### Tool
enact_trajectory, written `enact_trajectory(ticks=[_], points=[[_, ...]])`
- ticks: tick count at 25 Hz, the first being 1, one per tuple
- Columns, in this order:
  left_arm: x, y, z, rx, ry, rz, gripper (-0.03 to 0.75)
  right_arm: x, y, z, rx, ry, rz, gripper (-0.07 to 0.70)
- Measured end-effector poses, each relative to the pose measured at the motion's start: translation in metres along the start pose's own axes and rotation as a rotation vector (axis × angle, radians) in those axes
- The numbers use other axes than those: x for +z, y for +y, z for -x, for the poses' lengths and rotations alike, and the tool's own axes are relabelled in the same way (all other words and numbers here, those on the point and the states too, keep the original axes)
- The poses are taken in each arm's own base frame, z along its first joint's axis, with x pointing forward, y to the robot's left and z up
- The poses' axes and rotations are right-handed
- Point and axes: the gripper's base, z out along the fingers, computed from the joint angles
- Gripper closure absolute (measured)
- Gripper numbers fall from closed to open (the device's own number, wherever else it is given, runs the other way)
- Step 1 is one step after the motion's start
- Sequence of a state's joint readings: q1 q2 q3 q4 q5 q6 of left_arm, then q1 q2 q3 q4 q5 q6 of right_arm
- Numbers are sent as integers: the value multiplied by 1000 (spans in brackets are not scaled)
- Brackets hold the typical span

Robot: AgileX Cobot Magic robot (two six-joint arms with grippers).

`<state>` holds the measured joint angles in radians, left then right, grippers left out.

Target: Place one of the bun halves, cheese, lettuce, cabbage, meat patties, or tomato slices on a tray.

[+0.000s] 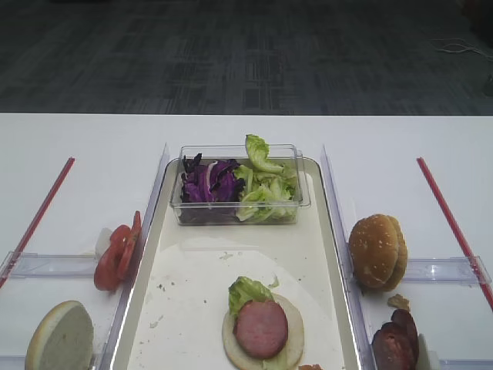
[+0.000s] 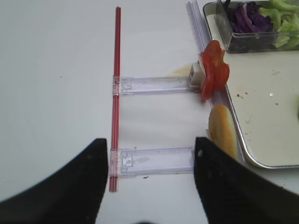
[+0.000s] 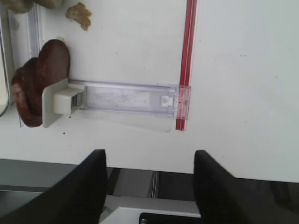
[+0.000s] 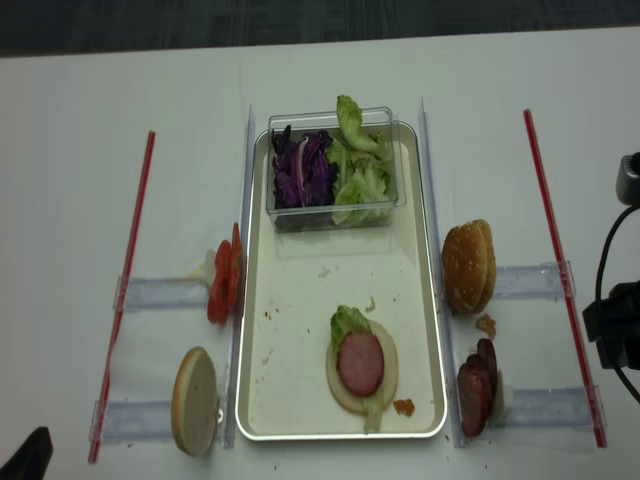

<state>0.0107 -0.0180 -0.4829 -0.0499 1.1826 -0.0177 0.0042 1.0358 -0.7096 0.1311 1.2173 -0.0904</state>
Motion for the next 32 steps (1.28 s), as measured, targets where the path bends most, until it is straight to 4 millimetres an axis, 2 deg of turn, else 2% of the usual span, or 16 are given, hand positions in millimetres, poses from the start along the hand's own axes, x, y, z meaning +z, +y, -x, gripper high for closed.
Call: enact_trajectory(ticks=[4, 13, 32], points=[[0, 0, 0, 0, 0, 0, 324, -1, 1, -16, -2, -36, 4, 202], [0, 0, 0, 0, 0, 0, 324, 11, 2, -53, -7, -106, 4, 202], [0, 0, 0, 0, 0, 0, 324, -2, 3, -86, -42, -389, -27, 202]])
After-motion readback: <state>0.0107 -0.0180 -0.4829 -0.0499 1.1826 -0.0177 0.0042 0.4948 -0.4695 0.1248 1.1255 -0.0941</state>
